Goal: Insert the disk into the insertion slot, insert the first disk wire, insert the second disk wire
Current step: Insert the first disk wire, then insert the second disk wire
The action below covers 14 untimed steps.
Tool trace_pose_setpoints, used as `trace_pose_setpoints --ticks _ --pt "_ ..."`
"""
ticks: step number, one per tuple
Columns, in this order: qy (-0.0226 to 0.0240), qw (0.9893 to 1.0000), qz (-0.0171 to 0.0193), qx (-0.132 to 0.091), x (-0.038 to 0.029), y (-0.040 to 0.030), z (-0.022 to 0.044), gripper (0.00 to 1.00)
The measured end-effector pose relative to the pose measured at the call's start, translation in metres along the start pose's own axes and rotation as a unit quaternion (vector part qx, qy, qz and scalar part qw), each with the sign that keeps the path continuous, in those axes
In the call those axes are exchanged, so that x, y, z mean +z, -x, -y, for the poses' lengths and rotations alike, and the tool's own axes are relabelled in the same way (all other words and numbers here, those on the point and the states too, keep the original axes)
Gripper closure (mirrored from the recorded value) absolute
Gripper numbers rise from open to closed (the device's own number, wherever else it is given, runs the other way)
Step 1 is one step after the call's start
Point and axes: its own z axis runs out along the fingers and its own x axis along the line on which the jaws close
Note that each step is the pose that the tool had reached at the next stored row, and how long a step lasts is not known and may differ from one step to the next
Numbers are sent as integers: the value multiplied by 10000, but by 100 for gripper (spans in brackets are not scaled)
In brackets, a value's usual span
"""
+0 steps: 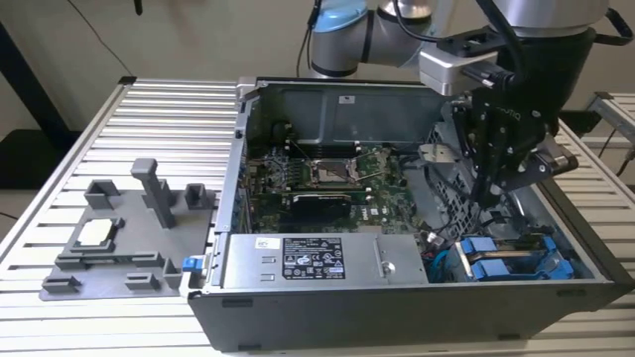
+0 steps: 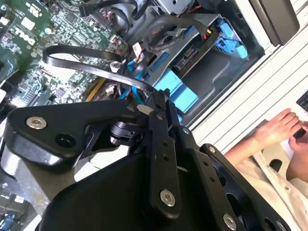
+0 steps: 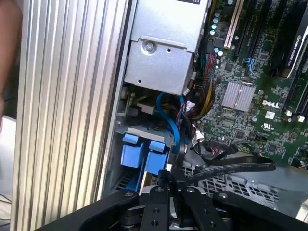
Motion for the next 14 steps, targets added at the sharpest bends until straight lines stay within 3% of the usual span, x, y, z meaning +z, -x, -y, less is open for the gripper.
trace_pose_setpoints --ticks 4,5,10,11,12,14 --pt "-7 10000 61 9 21 -103 4 84" --pt "-19 9999 112 17 23 -113 7 84" --pt "-116 9984 553 89 29 -128 14 84" --pt "-129 9980 612 98 30 -133 14 84" --pt "-110 9979 623 98 33 -141 19 84" --pt "11 9978 651 88 39 -156 54 84"
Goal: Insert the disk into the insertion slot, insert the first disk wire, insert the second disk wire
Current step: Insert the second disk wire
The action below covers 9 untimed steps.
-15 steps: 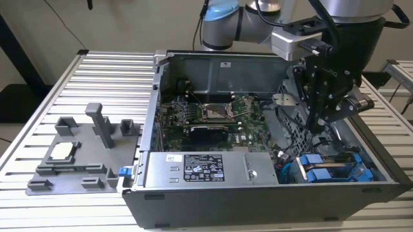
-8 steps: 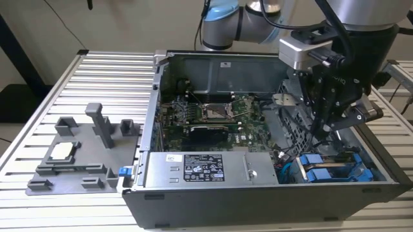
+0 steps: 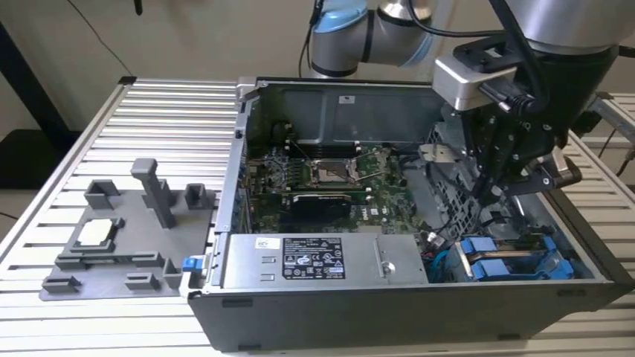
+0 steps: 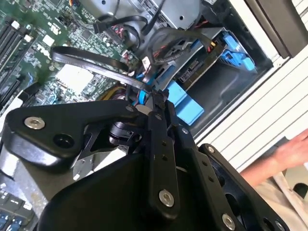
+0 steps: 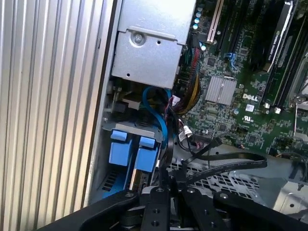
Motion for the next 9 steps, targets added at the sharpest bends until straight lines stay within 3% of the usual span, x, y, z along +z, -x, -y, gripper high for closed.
trace_pose_setpoints --ticks 6,9 --pt "350 9994 79 -5 18 -38 137 84" --pt "493 9987 111 -7 28 -57 211 84"
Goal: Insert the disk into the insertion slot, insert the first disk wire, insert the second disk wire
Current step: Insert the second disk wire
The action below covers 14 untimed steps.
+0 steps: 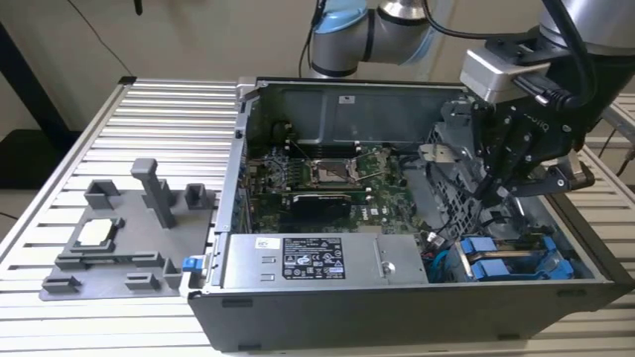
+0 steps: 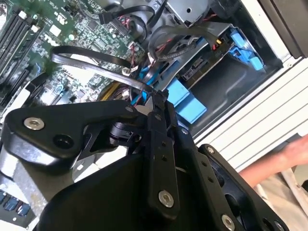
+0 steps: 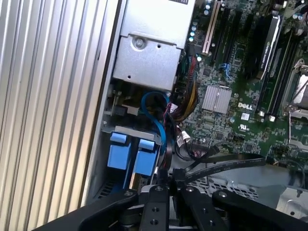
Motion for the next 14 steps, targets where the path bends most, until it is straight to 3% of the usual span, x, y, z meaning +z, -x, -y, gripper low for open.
trace_pose_setpoints --ticks 8,14 --pt "339 9994 77 -4 6 -58 208 84" --pt "346 9988 109 314 14 -61 215 84"
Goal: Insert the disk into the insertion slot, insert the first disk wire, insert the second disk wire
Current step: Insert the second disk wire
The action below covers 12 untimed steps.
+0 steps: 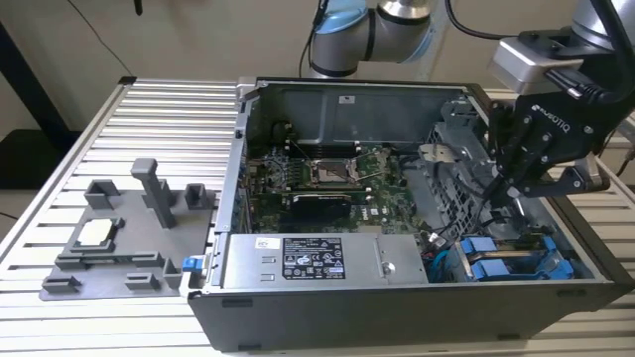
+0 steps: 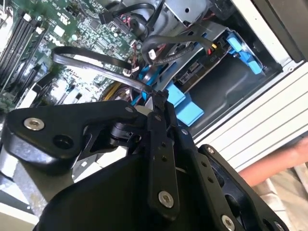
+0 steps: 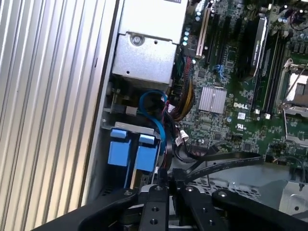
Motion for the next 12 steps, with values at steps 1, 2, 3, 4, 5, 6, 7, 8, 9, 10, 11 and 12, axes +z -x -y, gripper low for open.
trace_pose_setpoints --ticks 1,2,3,4,5,6,7,8,9,10,11,12 --pt "-1 10000 9 69 2 0 0 84" --pt "-2 9999 18 143 4 0 0 84" --pt "-3 9998 26 211 5 0 0 84" --pt "-4 9996 34 281 6 0 0 84" --pt "-4 9994 41 349 7 0 0 84" --pt "-5 9991 48 417 9 0 0 84" --pt "-6 9988 54 484 9 0 0 84" --pt "-7 9985 60 551 10 0 1 84" --pt "-7 9981 65 613 10 0 0 84" --pt "-8 9978 74 666 11 0 0 84" --pt "-9 9975 85 706 11 0 1 84" --pt "-11 9972 103 734 14 -2 0 84"
